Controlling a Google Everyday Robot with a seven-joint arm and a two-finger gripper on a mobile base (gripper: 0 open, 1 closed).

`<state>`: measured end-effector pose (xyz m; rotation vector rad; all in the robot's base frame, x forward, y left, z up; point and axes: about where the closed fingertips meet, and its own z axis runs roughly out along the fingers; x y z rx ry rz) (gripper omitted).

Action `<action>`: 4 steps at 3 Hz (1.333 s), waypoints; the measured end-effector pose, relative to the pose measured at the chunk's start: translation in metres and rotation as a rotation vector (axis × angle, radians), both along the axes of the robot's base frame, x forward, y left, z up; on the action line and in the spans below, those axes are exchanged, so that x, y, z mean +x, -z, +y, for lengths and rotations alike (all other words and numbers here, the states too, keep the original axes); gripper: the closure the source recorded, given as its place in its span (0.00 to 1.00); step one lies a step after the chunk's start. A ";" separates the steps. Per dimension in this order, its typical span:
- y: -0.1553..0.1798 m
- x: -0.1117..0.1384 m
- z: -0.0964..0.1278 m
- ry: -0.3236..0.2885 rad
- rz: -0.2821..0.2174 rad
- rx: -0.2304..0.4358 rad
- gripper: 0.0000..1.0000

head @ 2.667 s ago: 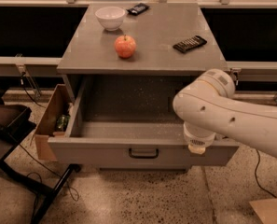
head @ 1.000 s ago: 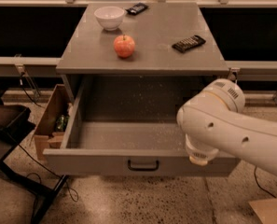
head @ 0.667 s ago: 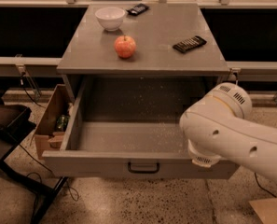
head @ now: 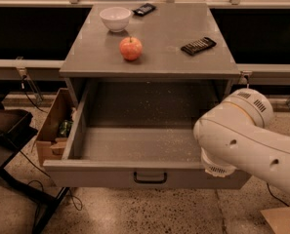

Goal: Open top drawer

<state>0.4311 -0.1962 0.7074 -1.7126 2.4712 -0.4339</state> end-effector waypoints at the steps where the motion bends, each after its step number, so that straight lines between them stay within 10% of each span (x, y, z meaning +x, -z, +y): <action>1: 0.000 0.000 0.000 0.000 0.000 0.000 1.00; 4: -0.024 -0.062 -0.032 -0.027 -0.097 -0.038 0.34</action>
Offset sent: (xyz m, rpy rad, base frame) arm -0.3996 -0.1362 0.1248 -0.0461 -0.4943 0.2225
